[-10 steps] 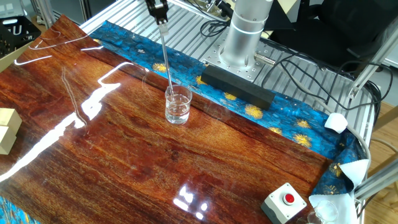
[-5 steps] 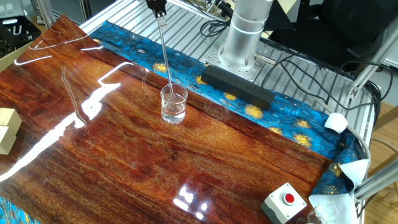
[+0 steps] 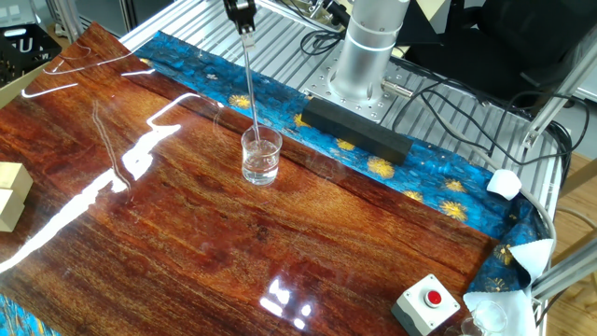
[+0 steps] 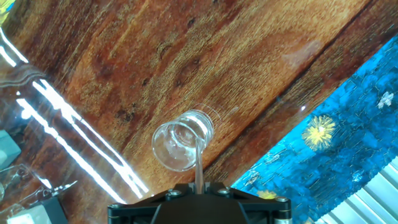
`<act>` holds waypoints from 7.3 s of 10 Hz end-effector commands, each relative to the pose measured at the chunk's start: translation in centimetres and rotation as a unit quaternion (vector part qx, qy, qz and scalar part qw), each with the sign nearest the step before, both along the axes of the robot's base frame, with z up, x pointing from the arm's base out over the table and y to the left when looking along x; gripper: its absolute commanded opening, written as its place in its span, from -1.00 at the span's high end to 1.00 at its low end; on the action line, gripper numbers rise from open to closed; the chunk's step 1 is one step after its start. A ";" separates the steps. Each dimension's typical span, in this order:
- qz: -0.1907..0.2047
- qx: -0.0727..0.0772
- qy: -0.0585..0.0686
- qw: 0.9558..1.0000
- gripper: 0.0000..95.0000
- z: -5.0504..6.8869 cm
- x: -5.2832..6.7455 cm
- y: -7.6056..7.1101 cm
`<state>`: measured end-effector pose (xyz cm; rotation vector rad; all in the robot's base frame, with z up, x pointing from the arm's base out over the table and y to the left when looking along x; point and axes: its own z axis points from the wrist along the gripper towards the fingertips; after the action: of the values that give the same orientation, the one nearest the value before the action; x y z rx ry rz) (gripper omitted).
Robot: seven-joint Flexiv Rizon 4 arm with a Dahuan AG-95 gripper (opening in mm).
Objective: Stir the beaker with a glass rod
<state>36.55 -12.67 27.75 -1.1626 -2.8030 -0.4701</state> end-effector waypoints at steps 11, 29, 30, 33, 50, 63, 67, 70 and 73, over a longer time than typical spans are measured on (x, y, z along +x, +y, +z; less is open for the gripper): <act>-0.022 -0.009 0.005 1.000 1.00 -0.9 1.2 2.3; -0.034 0.018 0.005 0.999 1.00 -2.5 2.6 3.3; -0.028 0.018 0.003 0.999 1.00 -2.5 2.6 3.3; -0.013 0.017 -0.004 1.000 1.00 -2.5 2.6 3.3; 0.074 -0.064 -0.002 0.995 1.00 -2.8 4.2 5.8; 0.133 -0.123 0.044 0.983 1.00 -1.8 3.3 7.5; 0.118 -0.121 0.047 0.984 1.00 -1.8 3.0 8.5; 0.104 -0.123 0.048 0.986 1.00 -2.3 5.1 9.2; 0.102 -0.127 0.050 0.985 1.00 -2.3 7.2 9.4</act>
<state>44.33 -3.31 25.53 -0.8835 -2.9076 -0.0316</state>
